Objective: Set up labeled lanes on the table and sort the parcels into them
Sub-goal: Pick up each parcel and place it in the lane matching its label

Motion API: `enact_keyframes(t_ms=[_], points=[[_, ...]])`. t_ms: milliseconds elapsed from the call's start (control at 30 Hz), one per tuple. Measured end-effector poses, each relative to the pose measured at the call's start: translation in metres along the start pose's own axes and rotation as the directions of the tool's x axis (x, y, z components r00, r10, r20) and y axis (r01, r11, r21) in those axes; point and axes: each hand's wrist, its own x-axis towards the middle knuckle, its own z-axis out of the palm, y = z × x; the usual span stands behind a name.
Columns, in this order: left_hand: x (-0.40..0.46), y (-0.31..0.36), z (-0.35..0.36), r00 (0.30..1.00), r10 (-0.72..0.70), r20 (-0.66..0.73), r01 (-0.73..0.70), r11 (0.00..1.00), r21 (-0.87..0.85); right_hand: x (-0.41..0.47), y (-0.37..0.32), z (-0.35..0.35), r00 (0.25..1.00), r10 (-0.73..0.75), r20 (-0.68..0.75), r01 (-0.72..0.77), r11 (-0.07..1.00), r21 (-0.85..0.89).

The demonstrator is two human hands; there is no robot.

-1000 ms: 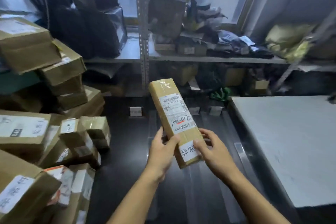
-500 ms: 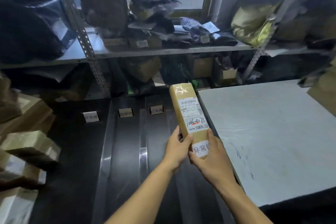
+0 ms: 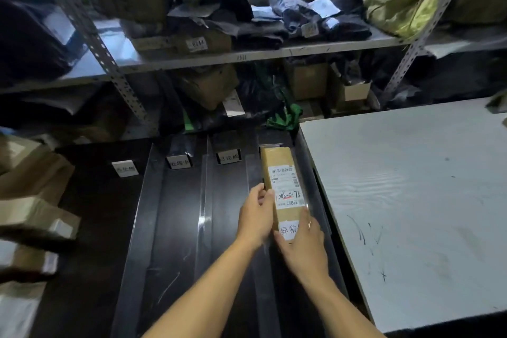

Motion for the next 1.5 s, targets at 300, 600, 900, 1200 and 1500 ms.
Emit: enact_keyframes(t_ms=[300, 600, 900, 1200, 1500], points=[[0.024, -0.018, 0.003, 0.999, -0.033, -0.042, 0.034, 0.999, 0.039, 0.030, 0.018, 0.035, 0.996, 0.033, 0.078, -0.032, 0.999, -0.018], [0.039, -0.038, 0.009, 0.999, -0.034, -0.028, 0.034, 0.999, 0.024, 0.047, 0.027, 0.059, 0.996, 0.019, 0.087, -0.016, 0.999, -0.040], [0.040, -0.047, 0.006, 0.999, -0.045, -0.017, 0.045, 0.999, -0.024, 0.051, 0.034, 0.072, 0.995, 0.018, 0.095, -0.025, 0.997, 0.066], [0.039, -0.048, -0.006, 0.998, -0.056, -0.010, 0.055, 0.998, -0.015, 0.054, 0.049, 0.073, 0.985, -0.022, 0.169, -0.005, 0.987, 0.161], [0.030, -0.053, -0.008, 0.998, -0.062, 0.009, 0.063, 0.998, -0.032, 0.047, 0.046, 0.072, 0.993, -0.039, 0.111, 0.023, 0.989, 0.143]])
